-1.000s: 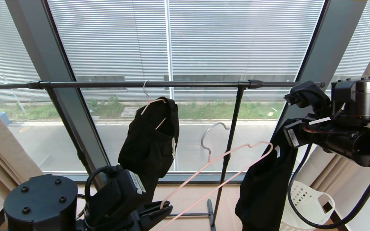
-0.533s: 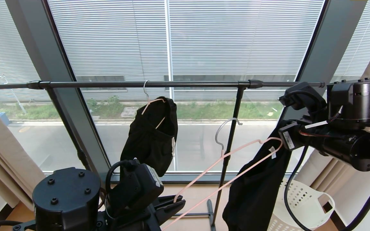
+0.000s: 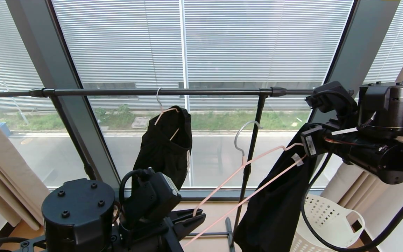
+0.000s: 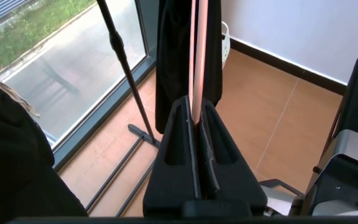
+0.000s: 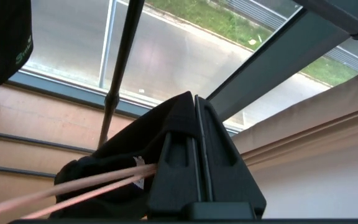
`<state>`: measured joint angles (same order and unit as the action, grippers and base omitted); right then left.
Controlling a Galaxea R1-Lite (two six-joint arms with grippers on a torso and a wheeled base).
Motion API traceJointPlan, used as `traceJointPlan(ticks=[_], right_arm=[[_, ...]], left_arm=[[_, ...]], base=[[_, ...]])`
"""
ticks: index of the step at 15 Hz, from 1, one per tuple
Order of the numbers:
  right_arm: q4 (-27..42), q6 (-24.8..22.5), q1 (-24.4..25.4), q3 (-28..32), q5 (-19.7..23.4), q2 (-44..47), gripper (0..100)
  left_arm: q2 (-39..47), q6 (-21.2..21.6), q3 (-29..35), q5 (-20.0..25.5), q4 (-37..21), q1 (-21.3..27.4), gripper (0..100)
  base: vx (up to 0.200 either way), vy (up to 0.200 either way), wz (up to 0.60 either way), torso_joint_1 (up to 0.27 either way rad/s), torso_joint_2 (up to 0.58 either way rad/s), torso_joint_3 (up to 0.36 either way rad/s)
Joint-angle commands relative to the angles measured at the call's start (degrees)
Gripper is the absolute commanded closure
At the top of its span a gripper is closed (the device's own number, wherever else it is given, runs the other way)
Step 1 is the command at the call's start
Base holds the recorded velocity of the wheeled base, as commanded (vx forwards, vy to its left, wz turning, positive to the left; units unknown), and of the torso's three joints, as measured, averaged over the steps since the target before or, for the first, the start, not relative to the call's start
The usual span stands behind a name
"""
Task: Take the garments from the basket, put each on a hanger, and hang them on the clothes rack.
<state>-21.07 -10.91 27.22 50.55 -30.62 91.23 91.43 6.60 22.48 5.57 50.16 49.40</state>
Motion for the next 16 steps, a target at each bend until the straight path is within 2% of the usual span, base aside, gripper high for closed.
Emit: traceJointPlan(ticks=[1, 5, 8, 10, 12, 16], right_arm=[[-0.29, 0.10, 0.11, -0.11, -0.05, 0.96, 100], [-0.20, 1.68, 0.64, -0.37, -0.14, 0.70, 100], [-0.20, 3.18, 0.90, -2.30, -2.34, -0.79, 100], [-0.20, 3.26, 0.99, -3.36, -2.34, -2.03, 100], [-0.20, 3.79, 2.49, -4.68, -2.34, -3.26, 100], [0.06, 8.27, 9.17, -6.78, -2.42, -3.61, 100]], left_arm=[[0.24, -0.44, 0.02, 0.14, 0.02, 0.53, 100], [1.30, -1.67, 1.60, -0.03, 0.02, 1.14, 100], [4.11, -3.17, 3.89, -2.85, 0.02, 0.88, 100], [4.99, -3.26, 4.42, -4.43, 0.02, 0.53, 100], [5.34, -3.17, 4.59, -4.69, 0.02, 0.44, 100], [5.87, -2.90, 4.68, -4.34, 1.08, 0.53, 100]], base=[[0.000, 0.000, 0.00, 0.000, 0.00, 0.000], [0.000, 0.000, 0.00, 0.000, 0.00, 0.000], [0.000, 0.000, 0.00, 0.000, 0.00, 0.000], [0.000, 0.000, 0.00, 0.000, 0.00, 0.000], [0.000, 0.000, 0.00, 0.000, 0.00, 0.000], [0.000, 0.000, 0.00, 0.000, 0.00, 0.000]])
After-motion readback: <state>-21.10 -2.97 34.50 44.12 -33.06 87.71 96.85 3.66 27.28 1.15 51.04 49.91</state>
